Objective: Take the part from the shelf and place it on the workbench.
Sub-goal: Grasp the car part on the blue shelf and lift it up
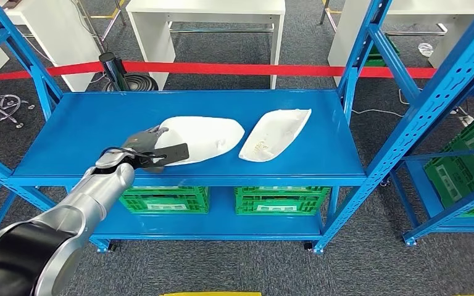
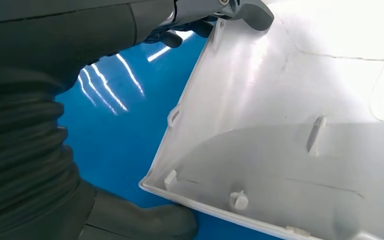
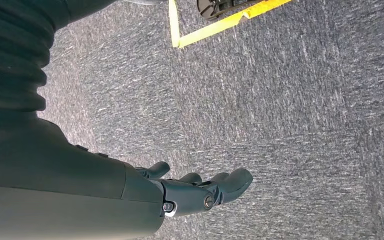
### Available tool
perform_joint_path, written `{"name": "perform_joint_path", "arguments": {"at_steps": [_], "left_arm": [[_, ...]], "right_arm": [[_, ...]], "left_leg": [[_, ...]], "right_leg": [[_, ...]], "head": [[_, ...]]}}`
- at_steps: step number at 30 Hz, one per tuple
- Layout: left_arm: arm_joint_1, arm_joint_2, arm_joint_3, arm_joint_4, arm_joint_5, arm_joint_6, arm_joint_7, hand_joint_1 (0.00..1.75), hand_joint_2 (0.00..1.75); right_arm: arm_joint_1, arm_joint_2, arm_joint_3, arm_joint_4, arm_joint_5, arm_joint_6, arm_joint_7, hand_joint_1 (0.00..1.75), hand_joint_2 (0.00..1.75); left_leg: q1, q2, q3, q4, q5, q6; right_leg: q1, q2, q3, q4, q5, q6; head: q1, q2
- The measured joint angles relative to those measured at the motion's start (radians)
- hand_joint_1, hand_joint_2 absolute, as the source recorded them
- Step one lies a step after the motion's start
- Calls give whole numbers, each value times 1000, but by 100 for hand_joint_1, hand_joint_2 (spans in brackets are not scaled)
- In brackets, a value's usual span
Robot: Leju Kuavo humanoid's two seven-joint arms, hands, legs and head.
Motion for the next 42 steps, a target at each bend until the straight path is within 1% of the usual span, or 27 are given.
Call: {"name": "perform_joint_path", "arguments": {"at_steps": [9, 13, 17, 20, 21, 22, 24, 25, 26, 27, 30, 42], "left_arm": [[16, -18, -7, -9, -52, 88, 16, 0, 175], [37, -27, -13, -16, -84, 182, 18, 0, 175], [60, -42, -31, -16, -127, 270, 37, 0, 175], [69, -52, -42, -16, -143, 307, 48, 0, 175], [71, -55, -45, -16, -145, 310, 49, 6, 175], [72, -57, -47, -16, -146, 311, 50, 43, 175], [73, -61, -49, -16, -147, 313, 49, 129, 175], [74, -62, -49, -16, -149, 317, 46, 167, 175], [76, -64, -50, -16, -151, 322, 42, 173, 175], [78, -67, -50, -16, -153, 330, 37, 175, 175], [84, -75, -50, -15, -160, 344, 25, 175, 175], [94, -97, -50, -11, -164, 343, 18, 175, 175]], "right_arm": [[0, 0, 0, 0, 0, -2, 0, 0, 175], [0, 0, 0, 0, 0, -3, 0, 0, 175], [0, 0, 0, 0, 0, -4, 2, 0, 175], [0, 0, 0, 0, 0, -4, 2, 0, 175], [0, 0, 0, 0, 0, -4, 2, 0, 175], [0, 0, 0, 0, 0, -4, 2, 0, 175], [0, 0, 0, 0, 0, -5, 2, 0, 175], [0, 0, 0, 0, 1, -5, 2, 0, 175], [0, 0, 0, 0, 1, -5, 2, 0, 175], [0, 0, 0, 0, 1, -5, 3, 0, 175], [0, 0, 0, 0, 2, -5, 3, 0, 175], [0, 0, 0, 0, 4, -5, 6, 0, 175]], "left_leg": [[0, 0, 0, 0, 0, 0], [0, 0, 0, 0, 0, 0], [0, 0, 0, 0, -1, 0], [0, 0, 0, 0, -1, 1], [0, 0, 0, 0, -1, 1], [0, 0, 0, 0, -1, 1], [0, 0, 0, 0, -1, 0], [0, 0, 0, 0, -1, 0], [0, 0, 0, 0, -1, 0], [0, 0, 0, 0, -1, 0], [0, 0, 0, 0, -1, 0], [0, 0, 0, 0, -1, 0]], "right_leg": [[0, 0, 0, 0, 0, 0], [0, 0, 0, 0, 0, 0], [0, 0, 0, 0, 0, 0], [0, 0, 0, 0, 0, 0], [0, 0, 0, 0, 0, 0], [0, 0, 0, 0, 0, 0], [0, 0, 0, 0, 0, 0], [0, 0, 0, 0, 0, 0], [0, 0, 0, 0, 0, 0], [0, 0, 0, 0, 0, 0], [0, 0, 0, 0, 0, 0], [0, 0, 0, 0, -1, 1]], "head": [[0, 0], [0, 0], [0, 0], [0, 0], [0, 0], [0, 0], [0, 0], [0, 0], [0, 0], [0, 0], [0, 0], [0, 0]]}}
